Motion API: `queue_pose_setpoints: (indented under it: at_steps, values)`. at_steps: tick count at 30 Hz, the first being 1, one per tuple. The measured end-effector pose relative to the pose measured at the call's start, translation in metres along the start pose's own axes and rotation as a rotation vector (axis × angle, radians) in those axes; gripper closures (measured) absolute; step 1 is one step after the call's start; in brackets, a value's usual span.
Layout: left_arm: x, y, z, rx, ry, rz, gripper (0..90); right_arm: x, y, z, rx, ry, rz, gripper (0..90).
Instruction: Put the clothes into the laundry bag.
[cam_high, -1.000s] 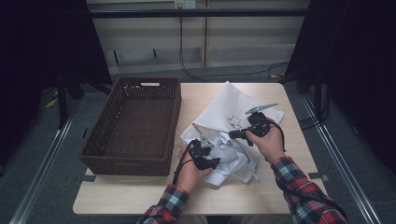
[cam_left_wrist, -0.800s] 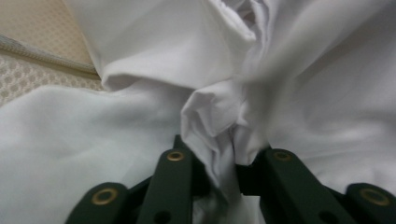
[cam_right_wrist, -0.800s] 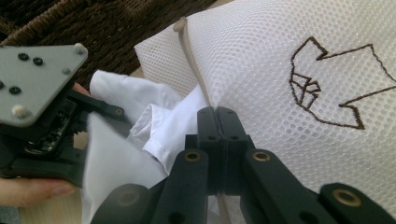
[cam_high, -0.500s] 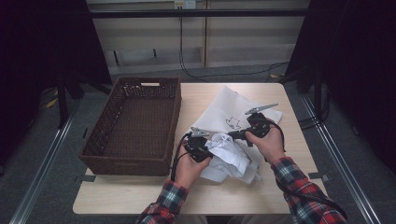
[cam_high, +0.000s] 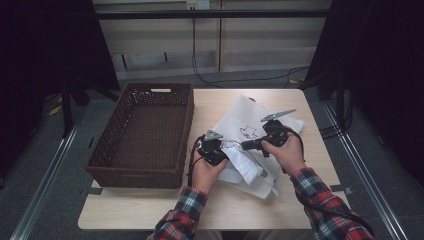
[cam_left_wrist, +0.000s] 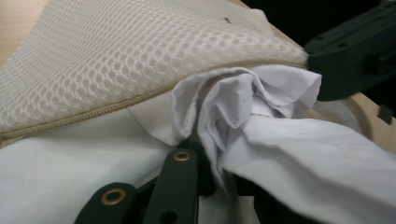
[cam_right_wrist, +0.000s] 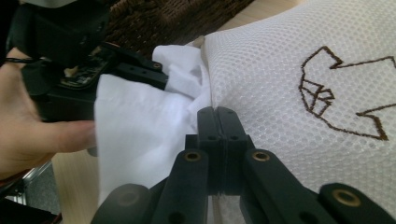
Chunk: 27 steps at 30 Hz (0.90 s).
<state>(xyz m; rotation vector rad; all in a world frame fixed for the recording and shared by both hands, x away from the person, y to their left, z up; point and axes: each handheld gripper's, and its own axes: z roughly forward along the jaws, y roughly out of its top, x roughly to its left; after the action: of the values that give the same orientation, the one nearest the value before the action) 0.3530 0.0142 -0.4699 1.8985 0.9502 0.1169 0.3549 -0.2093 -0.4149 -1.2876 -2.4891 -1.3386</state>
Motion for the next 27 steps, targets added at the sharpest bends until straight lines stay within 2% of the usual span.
queue_pose_setpoints:
  at_steps: [3,4,6,7,9,14,21,25,27]
  values:
    - [0.004,0.000,0.005,-0.018,0.005,-0.016,82.2,0.002,0.001,0.000,0.001,0.017,-0.004,90.0]
    - [0.006,0.000,0.007,-0.030,0.003,-0.035,82.1,0.002,0.002,0.001,0.000,0.020,-0.004,90.0]
    - [0.009,-0.001,0.009,-0.033,0.007,-0.033,81.5,0.002,0.002,0.001,0.001,0.014,-0.008,90.0]
    - [0.008,0.000,0.009,-0.035,0.011,-0.029,81.1,0.001,0.002,0.001,-0.001,-0.004,-0.013,90.0]
    - [0.006,0.001,0.009,-0.028,0.012,-0.017,80.3,-0.001,0.001,0.000,-0.003,-0.003,-0.004,90.0]
    - [0.006,0.004,0.013,-0.009,0.017,-0.008,80.5,-0.005,-0.002,-0.001,-0.006,0.018,0.013,90.0]
    - [0.005,0.002,0.023,-0.045,0.033,-0.018,80.1,-0.006,-0.001,-0.003,-0.017,0.043,0.022,90.0]
    - [0.002,0.003,0.023,-0.044,0.027,-0.014,79.4,-0.005,-0.001,-0.004,-0.005,0.006,0.001,90.0]
    - [0.001,0.004,0.021,-0.037,0.031,0.004,75.8,-0.006,-0.001,-0.006,-0.010,0.001,0.000,90.0]
